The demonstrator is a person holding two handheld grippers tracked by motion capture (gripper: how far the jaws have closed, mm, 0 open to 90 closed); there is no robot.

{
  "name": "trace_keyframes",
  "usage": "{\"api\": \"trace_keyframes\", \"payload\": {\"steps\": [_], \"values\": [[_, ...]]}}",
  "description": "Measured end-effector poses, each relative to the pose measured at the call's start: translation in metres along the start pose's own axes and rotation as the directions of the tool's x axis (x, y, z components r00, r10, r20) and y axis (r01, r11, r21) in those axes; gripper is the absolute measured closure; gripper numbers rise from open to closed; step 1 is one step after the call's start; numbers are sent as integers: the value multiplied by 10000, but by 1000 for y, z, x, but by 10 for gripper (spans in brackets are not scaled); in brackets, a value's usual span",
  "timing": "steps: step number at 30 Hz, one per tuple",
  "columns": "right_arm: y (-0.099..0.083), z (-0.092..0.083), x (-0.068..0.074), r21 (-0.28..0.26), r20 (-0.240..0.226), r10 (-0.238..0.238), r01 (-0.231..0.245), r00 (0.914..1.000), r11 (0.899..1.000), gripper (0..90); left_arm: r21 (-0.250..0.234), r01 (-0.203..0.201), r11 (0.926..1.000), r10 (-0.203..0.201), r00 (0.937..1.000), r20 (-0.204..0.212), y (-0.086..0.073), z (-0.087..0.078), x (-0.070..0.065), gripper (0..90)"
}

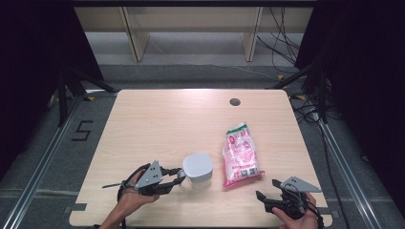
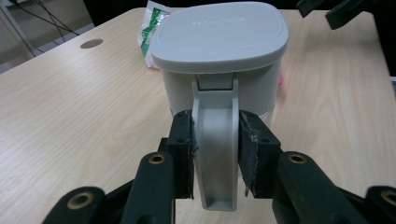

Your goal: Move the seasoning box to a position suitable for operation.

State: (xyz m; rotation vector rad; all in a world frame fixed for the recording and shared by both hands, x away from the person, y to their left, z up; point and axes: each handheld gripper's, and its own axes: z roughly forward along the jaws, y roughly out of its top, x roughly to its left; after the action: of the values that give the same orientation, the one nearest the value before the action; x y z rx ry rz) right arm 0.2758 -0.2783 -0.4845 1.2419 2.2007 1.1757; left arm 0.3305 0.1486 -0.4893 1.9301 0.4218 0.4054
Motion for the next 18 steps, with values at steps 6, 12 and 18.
{"api": "trace_keyframes", "payload": {"steps": [6, 12, 18], "values": [[0, 0, -1, -7, 108, -47, 47, 9999, 10000, 243, 162, -26, 9999, 31, 9994, -348, 5, 14, 11, 677], [0, 0, -1, 43, 38, 9, -9, 10000, 10000, 244, 205, -18, 9998, 28, 9988, -493, 10, 27, 22, 677], [0, 0, -1, 51, 51, 33, -33, 10000, 10000, 244, 107, -101, 9999, 108, 9981, -611, 11, 34, 29, 676]]}}
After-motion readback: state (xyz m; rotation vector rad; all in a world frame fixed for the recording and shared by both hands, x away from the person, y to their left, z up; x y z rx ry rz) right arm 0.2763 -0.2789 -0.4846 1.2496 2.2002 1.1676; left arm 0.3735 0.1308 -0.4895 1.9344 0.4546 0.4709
